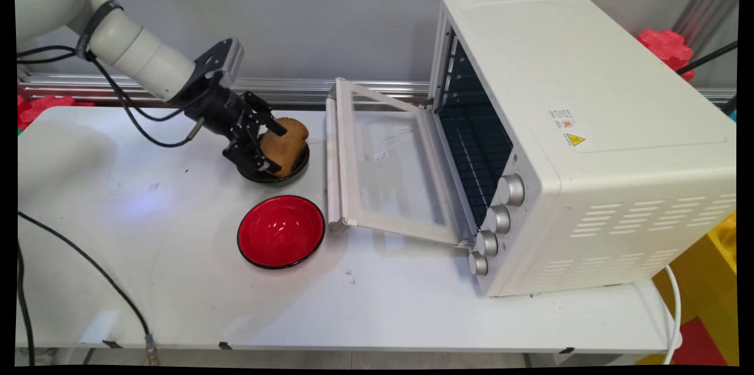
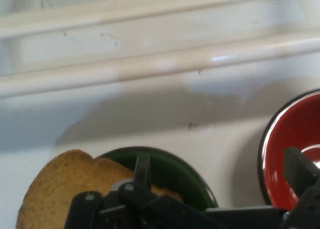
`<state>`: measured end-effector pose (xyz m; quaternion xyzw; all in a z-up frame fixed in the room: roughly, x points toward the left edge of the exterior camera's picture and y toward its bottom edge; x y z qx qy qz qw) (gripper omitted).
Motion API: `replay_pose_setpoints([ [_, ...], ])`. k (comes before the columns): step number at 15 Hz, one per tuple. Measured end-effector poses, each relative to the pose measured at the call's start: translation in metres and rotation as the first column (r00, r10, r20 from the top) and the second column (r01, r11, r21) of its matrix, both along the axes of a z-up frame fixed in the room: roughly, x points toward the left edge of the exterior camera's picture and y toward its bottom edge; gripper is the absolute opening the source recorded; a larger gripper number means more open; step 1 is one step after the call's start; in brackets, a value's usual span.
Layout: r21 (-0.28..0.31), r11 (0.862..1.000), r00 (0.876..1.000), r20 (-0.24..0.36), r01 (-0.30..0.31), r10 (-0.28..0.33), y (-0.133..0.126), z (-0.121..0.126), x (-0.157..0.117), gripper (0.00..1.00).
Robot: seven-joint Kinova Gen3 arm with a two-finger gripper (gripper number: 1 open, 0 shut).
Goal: Close the oven
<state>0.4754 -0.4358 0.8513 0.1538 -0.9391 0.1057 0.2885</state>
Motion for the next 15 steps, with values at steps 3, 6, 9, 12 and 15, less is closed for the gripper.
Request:
replay_pose_setpoints([
  [3, 0.039, 0.999, 0.999, -0.044, -0.011, 0.013, -0.005, 0.003, 0.000, 1.00],
  [6, 0.065, 0.998, 0.997, -0.072, -0.017, 0.022, -0.008, 0.003, 0.000, 1.00],
  [9, 0.080, 0.997, 0.996, -0.088, -0.020, 0.028, -0.011, 0.002, -0.001, 1.00],
  [12, 0.096, 0.995, 0.994, -0.103, -0.026, 0.036, -0.012, 0.001, 0.000, 1.00],
  [15, 0.107, 0.994, 0.993, -0.107, -0.030, 0.042, -0.013, -0.001, 0.001, 0.00],
])
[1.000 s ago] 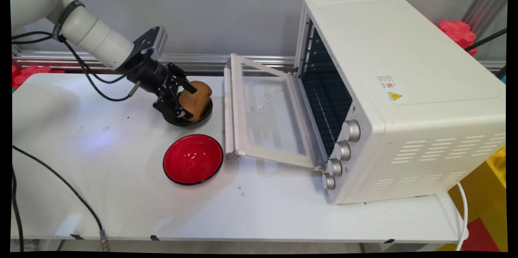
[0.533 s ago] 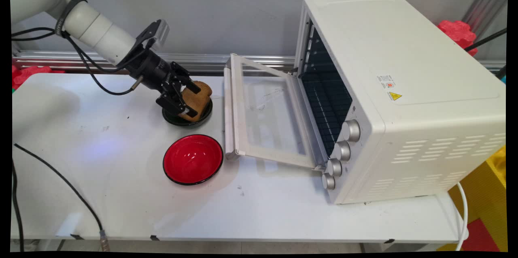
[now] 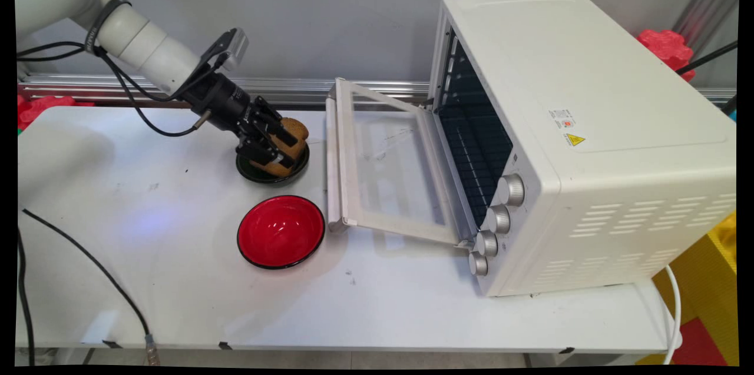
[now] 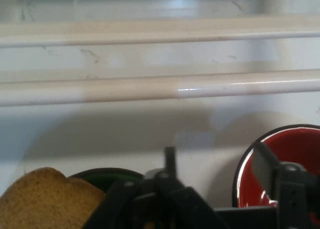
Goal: Close the oven
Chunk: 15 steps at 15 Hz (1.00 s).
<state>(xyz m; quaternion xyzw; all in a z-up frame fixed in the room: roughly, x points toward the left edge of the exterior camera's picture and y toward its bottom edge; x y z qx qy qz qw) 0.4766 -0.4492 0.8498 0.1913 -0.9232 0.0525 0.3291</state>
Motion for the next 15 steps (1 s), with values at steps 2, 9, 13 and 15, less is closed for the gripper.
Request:
replay_pose_setpoints([
  [2, 0.007, 1.000, 1.000, 0.002, -0.001, 0.001, 0.000, -0.002, 0.001, 0.00],
  [9, 0.022, 1.000, 1.000, 0.000, 0.000, 0.000, -0.004, -0.010, 0.002, 0.00],
  [13, 0.029, 1.000, 1.000, -0.013, 0.002, -0.001, -0.008, -0.022, -0.005, 0.00],
  [15, 0.031, 1.000, 1.000, -0.021, -0.002, 0.002, -0.011, -0.032, -0.010, 0.00],
])
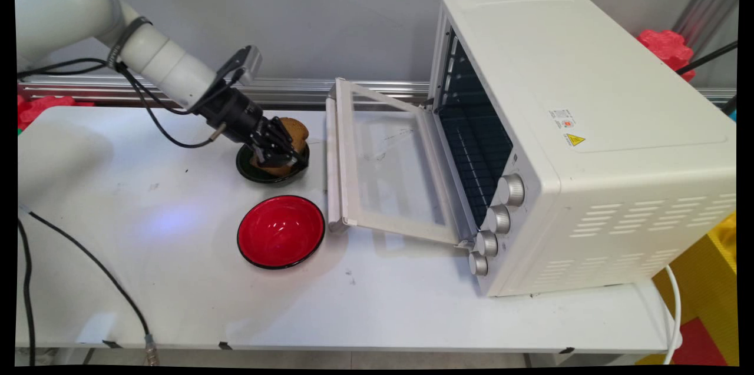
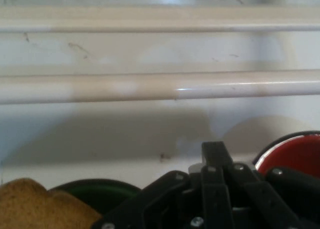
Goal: Close the oven
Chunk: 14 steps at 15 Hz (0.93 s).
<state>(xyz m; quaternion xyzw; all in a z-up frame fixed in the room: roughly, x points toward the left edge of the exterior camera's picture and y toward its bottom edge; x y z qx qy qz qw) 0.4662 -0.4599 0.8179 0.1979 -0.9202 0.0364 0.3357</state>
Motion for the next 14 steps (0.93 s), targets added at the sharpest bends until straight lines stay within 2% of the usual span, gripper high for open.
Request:
replay_pose_setpoints([
  [6, -0.006, 1.000, 1.000, -0.020, -0.013, 0.013, -0.013, -0.031, -0.017, 0.00],
  [14, -0.020, 1.000, 0.998, -0.058, -0.018, 0.017, -0.024, -0.048, -0.029, 0.00],
])
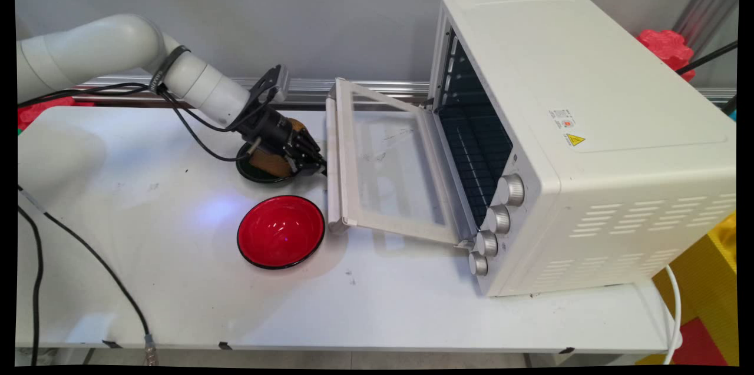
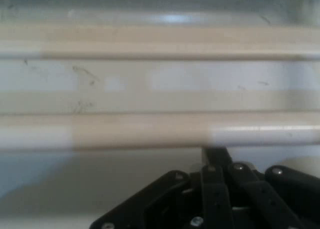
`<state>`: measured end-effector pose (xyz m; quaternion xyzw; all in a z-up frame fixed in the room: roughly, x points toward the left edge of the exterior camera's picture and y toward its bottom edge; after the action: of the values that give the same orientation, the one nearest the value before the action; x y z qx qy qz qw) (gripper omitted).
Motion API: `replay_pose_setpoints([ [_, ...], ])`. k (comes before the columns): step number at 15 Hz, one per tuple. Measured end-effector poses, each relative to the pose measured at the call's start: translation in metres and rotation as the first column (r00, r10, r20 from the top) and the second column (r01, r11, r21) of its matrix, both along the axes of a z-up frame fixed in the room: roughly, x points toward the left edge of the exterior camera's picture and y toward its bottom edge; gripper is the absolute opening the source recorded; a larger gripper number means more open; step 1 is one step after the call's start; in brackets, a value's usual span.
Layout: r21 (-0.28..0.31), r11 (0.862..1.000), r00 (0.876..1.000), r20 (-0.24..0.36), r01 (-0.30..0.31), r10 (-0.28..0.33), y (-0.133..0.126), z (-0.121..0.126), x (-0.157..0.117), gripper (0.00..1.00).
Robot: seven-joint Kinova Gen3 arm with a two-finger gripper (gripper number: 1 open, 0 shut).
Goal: Close the oven
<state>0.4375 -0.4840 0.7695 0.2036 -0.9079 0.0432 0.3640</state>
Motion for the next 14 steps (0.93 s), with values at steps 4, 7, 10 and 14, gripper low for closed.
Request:
replay_pose_setpoints([
  [4, -0.011, 1.000, 0.999, -0.043, -0.003, 0.002, -0.004, 0.001, -0.006, 0.00],
  [7, -0.018, 1.000, 0.998, -0.069, 0.001, -0.003, -0.008, 0.005, -0.007, 0.00],
  [10, -0.030, 1.000, 0.995, -0.101, 0.006, -0.009, -0.010, 0.015, -0.010, 0.00],
  [14, -0.051, 0.999, 0.989, -0.143, 0.017, -0.024, -0.016, 0.036, -0.017, 0.00],
])
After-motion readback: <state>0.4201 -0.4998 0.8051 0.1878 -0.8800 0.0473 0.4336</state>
